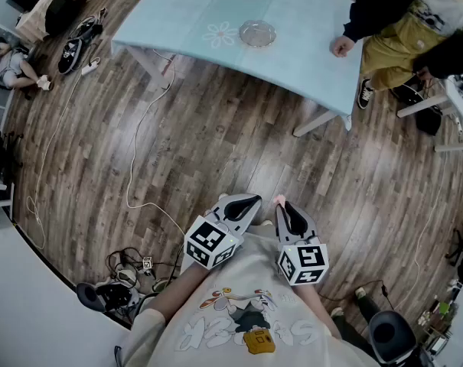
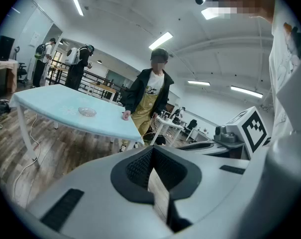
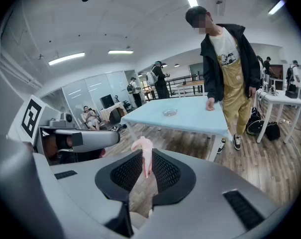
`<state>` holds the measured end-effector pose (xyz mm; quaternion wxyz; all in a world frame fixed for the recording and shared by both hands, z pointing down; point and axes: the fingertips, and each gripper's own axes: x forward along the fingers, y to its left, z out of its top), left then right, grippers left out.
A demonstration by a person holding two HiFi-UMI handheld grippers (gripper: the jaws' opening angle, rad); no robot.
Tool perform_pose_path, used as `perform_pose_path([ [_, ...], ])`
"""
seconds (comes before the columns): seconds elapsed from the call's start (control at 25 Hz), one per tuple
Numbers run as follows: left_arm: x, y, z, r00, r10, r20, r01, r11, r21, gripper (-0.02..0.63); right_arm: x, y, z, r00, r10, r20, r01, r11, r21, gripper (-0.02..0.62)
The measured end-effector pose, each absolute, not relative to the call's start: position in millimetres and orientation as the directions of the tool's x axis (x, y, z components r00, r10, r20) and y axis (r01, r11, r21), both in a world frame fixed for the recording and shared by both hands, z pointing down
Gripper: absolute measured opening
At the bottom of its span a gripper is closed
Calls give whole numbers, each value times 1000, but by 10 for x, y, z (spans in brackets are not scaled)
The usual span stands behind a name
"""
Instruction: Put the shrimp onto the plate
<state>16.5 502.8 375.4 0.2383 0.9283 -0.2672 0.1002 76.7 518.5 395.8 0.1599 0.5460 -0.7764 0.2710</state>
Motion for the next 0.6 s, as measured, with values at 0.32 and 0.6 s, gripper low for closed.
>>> perform_pose_path([
  [0.32, 669, 5887, 3609, 802, -491, 342, -595, -713, 371, 0, 1398, 6012, 3596, -362, -804, 472, -924, 245, -292, 80],
  [0.6, 755, 6321, 3616, 721, -596, 352, -691, -658, 300, 0, 1398, 6293, 3520, -444, -802, 400, -885, 323, -336, 80],
])
